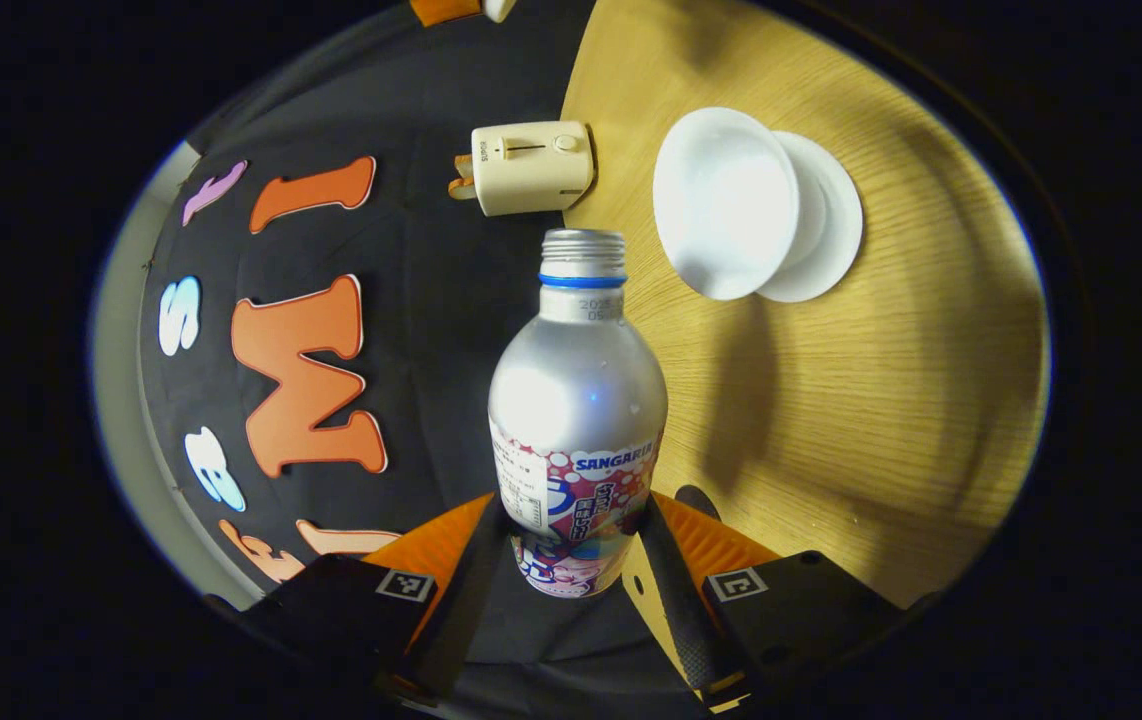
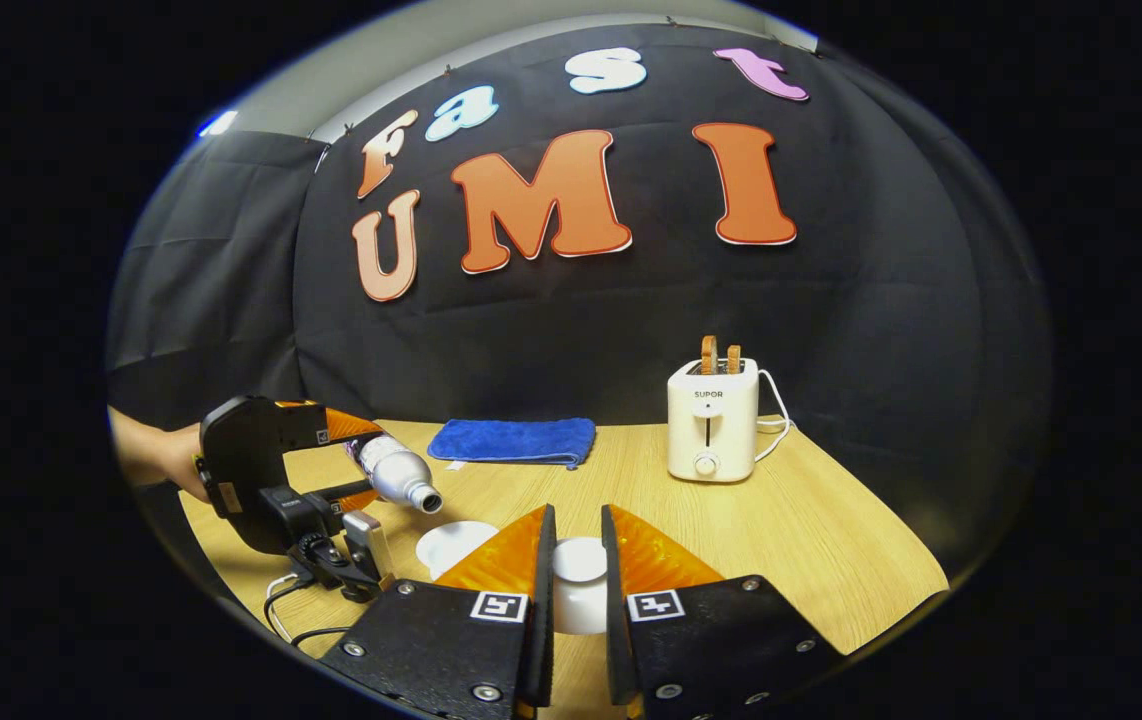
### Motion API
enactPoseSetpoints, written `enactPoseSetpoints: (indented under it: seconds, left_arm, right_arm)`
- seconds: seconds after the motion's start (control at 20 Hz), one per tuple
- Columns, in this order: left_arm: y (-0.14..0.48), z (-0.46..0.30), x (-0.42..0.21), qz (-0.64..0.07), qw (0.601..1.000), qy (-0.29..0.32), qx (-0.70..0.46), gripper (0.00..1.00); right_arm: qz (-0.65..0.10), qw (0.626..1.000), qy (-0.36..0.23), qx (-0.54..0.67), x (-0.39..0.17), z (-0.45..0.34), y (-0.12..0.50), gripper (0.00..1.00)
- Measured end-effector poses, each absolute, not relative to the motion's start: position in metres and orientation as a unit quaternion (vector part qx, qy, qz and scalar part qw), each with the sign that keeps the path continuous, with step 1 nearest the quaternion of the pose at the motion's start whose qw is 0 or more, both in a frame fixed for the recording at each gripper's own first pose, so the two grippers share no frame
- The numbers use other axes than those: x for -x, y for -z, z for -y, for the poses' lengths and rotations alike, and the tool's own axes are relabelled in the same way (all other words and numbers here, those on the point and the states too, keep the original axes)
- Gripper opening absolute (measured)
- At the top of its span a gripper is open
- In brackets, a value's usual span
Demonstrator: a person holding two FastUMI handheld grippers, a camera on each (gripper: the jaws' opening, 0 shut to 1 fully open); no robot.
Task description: Open the teacup lid with one hand, grasp the water bottle and pour water into the teacup with the other hand; after pouring, place the water bottle on the coaster and then close the teacup lid.
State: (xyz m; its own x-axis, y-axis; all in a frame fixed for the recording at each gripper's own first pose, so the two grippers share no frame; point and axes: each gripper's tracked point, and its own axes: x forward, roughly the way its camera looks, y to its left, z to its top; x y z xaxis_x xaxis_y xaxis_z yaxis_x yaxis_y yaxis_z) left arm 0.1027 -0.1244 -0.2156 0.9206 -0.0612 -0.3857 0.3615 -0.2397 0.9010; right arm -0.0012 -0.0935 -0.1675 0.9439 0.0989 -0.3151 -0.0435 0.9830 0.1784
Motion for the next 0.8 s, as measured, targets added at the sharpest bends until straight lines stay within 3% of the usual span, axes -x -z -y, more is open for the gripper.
enactPoseSetpoints:
  seconds: [0.05,0.1,0.4,0.45,0.5,0.8]
  left_arm:
    - [0.214,0.124,-0.103,-0.097,0.603,0.173,-0.773,0.84]
    - [0.214,0.126,-0.105,-0.094,0.596,0.174,-0.778,0.84]
    - [0.205,0.131,-0.108,-0.076,0.568,0.177,-0.8,0.84]
    - [0.202,0.132,-0.108,-0.072,0.563,0.176,-0.804,0.84]
    - [0.199,0.132,-0.109,-0.068,0.558,0.175,-0.808,0.84]
    - [0.177,0.13,-0.114,-0.05,0.536,0.163,-0.827,0.84]
  right_arm:
    - [-0.165,0.982,-0.037,-0.085,0.002,0.092,0.169,0.17]
    - [-0.165,0.982,-0.035,-0.086,0.002,0.093,0.169,0.22]
    - [-0.167,0.982,-0.033,-0.082,0.004,0.094,0.171,0.22]
    - [-0.167,0.982,-0.033,-0.08,0.004,0.095,0.171,0.17]
    - [-0.166,0.982,-0.035,-0.078,0.004,0.094,0.171,0.22]
    - [-0.163,0.983,-0.039,-0.077,0.004,0.091,0.167,0.22]
